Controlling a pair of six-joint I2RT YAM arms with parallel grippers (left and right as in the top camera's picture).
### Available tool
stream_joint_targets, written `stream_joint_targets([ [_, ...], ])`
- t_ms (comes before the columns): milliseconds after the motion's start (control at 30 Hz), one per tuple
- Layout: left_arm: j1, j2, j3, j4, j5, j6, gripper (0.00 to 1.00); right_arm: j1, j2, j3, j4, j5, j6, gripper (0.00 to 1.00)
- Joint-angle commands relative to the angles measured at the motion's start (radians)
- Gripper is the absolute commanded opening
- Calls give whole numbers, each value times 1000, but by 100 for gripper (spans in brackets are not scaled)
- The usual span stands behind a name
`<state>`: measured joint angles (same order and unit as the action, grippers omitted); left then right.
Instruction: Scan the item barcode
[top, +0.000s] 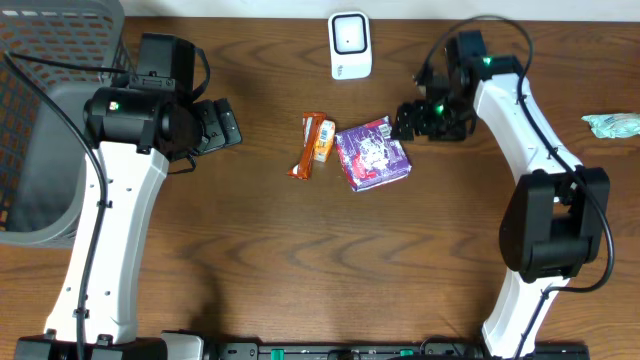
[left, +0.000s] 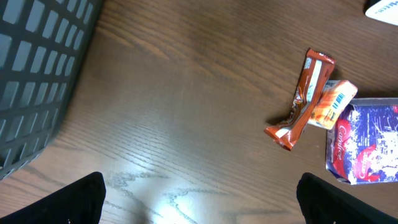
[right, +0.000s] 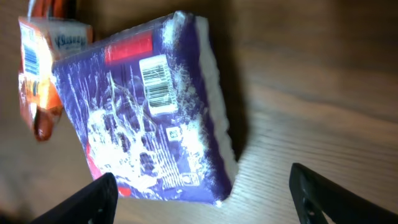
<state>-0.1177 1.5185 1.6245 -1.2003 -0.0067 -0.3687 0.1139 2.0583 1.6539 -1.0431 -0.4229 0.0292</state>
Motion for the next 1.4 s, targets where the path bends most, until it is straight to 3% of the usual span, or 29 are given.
stream_joint_targets([
  [0,3,-9,0,-3,-9,5,98,-11,-10,-40,7,-154,-42,88],
  [67,3,-9,0,-3,-9,5,98,-9,-16,-33,-3,-154,-41,94],
  [200,3,-9,0,-3,-9,5,98,6,-65,-3,-5,-82,-6,95],
  [500,3,-9,0,-3,-9,5,98,185,-240,30,-12,355,130,95],
  [600,3,-9,0,-3,-9,5,98,289,-243,29,-21,545,198,84],
  [900,3,-9,0,-3,-9,5,98,550,-143,-40,35,861,394,85],
  [1233,3,-9,0,-3,-9,5,98,681,70,-49,89,1147,430,84],
  [1367,3,-9,0,-3,-9,5,98,695,142,-49,90,1166,431,83],
])
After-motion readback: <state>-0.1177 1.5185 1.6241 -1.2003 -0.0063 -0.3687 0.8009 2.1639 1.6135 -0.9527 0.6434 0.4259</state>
